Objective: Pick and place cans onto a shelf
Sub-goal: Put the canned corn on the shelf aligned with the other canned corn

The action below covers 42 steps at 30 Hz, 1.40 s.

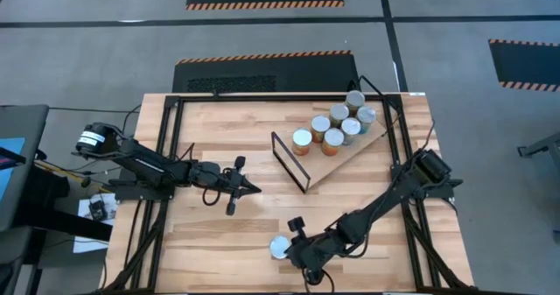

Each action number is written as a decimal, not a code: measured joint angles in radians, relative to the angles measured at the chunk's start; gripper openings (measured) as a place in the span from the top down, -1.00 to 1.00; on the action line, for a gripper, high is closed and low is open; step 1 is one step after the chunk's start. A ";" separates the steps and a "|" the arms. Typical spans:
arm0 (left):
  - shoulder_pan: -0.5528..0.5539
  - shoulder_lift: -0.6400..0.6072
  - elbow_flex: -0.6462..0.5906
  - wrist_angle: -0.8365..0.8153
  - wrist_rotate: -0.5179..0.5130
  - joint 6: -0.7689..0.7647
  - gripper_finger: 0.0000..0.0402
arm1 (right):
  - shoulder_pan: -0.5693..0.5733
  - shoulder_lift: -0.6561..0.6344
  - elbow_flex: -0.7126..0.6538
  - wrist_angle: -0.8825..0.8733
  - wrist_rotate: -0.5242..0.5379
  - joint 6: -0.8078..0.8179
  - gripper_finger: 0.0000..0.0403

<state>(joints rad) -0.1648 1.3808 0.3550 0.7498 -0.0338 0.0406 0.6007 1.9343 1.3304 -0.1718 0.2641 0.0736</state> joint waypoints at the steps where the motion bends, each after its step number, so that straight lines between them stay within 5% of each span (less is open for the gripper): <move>1: 0.000 0.000 0.000 0.000 0.000 0.000 1.00 | -0.003 0.000 0.000 -0.004 -0.001 0.002 0.60; 6: 0.000 0.000 0.000 0.000 -0.007 0.018 1.00 | -0.015 -0.002 0.002 -0.046 -0.023 0.008 0.94; 13: 0.000 0.000 0.000 0.000 -0.008 0.023 1.00 | 0.001 -0.069 -0.005 -0.135 -0.029 0.103 0.97; 27: 0.000 0.000 0.000 0.004 -0.008 0.018 1.00 | 0.095 -0.282 -0.003 -0.764 0.275 0.645 0.98; 42: 0.000 0.000 0.000 0.004 -0.008 0.016 1.00 | -0.159 -0.307 -0.003 -0.935 0.473 0.642 0.99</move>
<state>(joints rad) -0.1650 1.3808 0.3550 0.7540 -0.0422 0.0566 0.4413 1.6276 1.3270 -1.1069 0.7367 0.7153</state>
